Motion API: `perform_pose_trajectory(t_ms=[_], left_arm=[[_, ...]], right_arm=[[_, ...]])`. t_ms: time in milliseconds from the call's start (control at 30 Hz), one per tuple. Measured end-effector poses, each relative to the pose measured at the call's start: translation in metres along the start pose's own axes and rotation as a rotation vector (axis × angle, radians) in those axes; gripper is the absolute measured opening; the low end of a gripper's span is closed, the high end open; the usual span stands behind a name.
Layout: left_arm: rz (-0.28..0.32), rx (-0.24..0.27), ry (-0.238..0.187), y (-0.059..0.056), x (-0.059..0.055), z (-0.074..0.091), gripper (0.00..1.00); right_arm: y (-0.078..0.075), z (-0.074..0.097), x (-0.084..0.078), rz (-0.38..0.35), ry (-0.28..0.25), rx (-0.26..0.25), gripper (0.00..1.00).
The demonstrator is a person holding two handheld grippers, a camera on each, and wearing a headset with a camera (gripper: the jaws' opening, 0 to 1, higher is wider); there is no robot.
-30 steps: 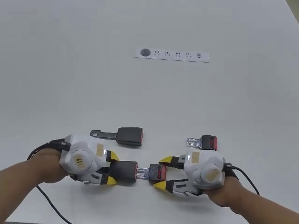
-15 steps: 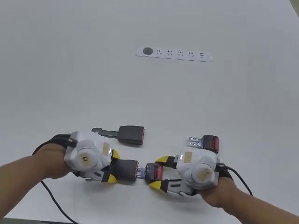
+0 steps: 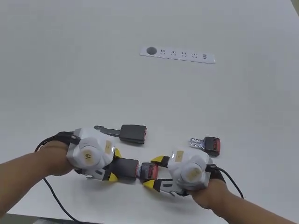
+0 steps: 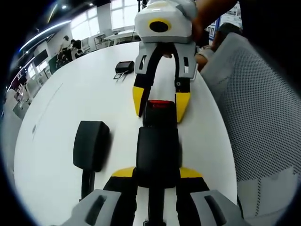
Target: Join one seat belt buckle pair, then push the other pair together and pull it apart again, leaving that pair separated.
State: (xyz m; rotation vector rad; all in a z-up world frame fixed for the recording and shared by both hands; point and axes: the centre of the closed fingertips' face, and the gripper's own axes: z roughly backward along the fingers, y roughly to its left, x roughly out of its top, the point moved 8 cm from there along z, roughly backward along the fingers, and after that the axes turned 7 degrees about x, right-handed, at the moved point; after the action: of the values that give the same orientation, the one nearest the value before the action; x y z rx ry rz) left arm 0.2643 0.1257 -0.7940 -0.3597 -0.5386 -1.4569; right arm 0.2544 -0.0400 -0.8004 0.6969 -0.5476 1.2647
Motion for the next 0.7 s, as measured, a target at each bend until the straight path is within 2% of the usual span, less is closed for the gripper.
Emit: perform_pose_trajectory(t_ms=[400, 567, 700], left_arm=[[0.021, 0.004, -0.055, 0.0, -0.004, 0.002, 0.33], [0.081, 0.016, -0.104, -0.001, -0.01, 0.003, 0.33], [0.091, 0.022, -0.138, -0.002, -0.012, 0.004, 0.32]], right_arm=[[-0.002, 0.0, 0.0, 0.051, 0.014, 0.014, 0.35], [-0.002, 0.001, 0.001, 0.086, 0.032, 0.017, 0.35], [-0.004, 0.001, -0.001, 0.091, 0.018, 0.03, 0.34]])
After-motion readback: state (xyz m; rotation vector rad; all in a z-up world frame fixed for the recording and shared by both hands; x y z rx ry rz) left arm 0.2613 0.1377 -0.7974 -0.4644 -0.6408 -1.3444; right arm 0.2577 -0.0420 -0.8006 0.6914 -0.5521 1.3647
